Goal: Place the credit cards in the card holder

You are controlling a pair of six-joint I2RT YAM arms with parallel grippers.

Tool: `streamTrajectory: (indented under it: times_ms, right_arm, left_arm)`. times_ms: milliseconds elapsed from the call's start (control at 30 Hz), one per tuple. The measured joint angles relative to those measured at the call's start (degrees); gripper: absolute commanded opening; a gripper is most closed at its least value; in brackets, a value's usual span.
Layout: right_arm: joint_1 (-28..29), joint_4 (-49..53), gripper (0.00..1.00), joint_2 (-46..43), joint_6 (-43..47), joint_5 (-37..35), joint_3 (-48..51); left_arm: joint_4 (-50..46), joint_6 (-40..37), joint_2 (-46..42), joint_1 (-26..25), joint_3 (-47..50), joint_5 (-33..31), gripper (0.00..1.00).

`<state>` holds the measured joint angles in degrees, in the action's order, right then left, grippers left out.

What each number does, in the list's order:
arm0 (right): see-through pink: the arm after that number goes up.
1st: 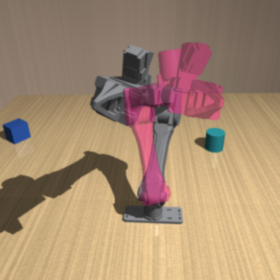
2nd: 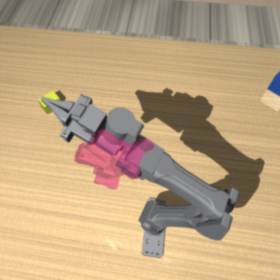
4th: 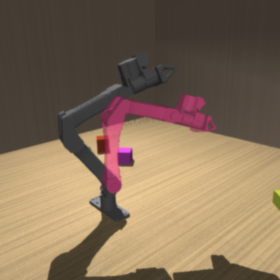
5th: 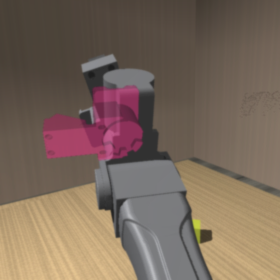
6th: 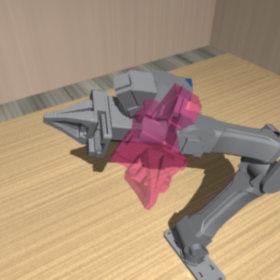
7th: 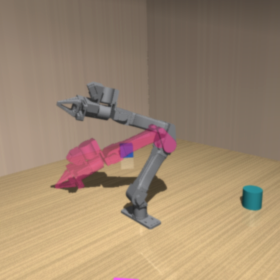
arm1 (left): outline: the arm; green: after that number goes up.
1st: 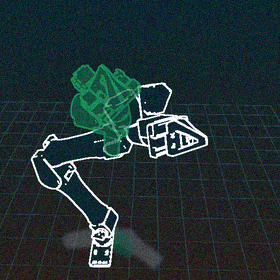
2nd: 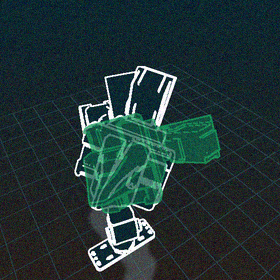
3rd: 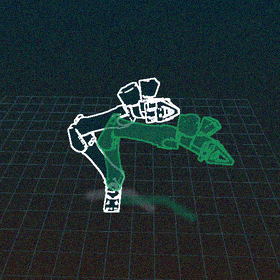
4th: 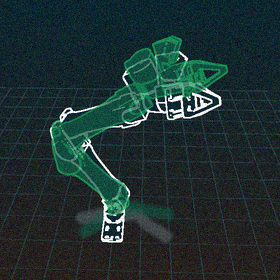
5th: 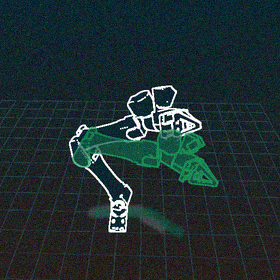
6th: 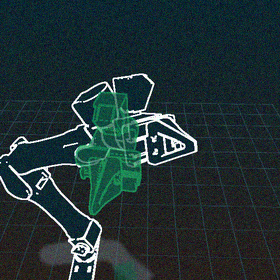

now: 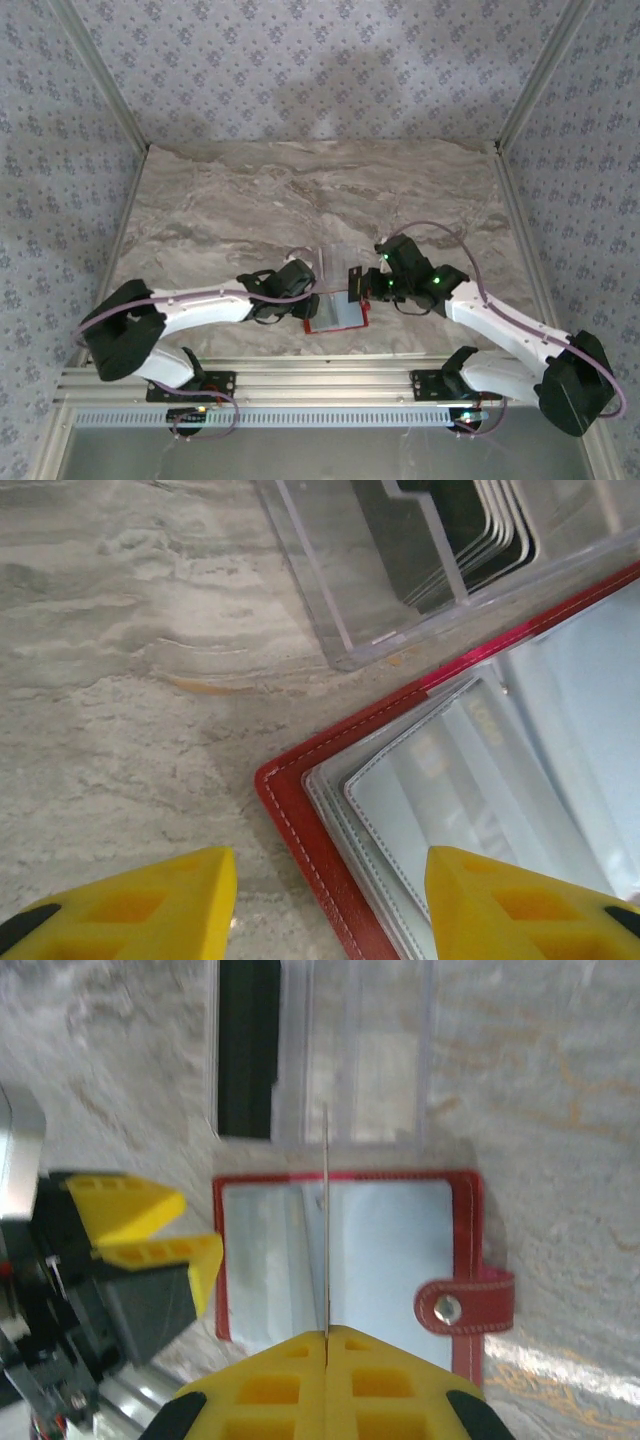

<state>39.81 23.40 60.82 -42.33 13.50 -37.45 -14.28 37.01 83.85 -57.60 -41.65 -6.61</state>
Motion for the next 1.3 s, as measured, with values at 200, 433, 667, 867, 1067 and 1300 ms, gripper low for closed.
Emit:
streamTrajectory:
  times_ms: [200, 433, 667, 867, 1067, 1300]
  right_arm:
    - [0.1, -3.6, 0.02, -2.0, 2.0, 5.8, 4.7]
    - [0.3, -7.5, 0.03, -1.2, 3.0, 10.4, 6.6]
    - [0.2, -11.1, 0.03, 4.7, 3.8, 13.9, 6.7]
    - [-0.6, -13.7, 0.03, 9.8, 4.3, 16.7, 6.7]
    - [-1.6, -16.2, 0.03, 12.8, 4.3, 18.9, 6.7]
    - [-3.0, -18.3, 0.02, 17.4, 4.5, 20.9, 6.7]
  left_arm:
    - [-0.5, 0.0, 4.1, -2.1, -2.2, -2.5, 0.51]
    - [-0.5, 0.3, 5.1, -2.9, -2.6, -4.5, 0.46]
    - [-0.5, 0.8, 5.1, -3.0, -2.6, -5.5, 0.41]
    - [-0.5, 1.2, 5.1, -3.3, -2.5, -5.9, 0.39]
    - [-0.1, 1.4, 5.1, -3.3, -2.3, -5.9, 0.39]
    - [0.8, 1.8, 5.0, -3.7, -1.8, -6.3, 0.39]
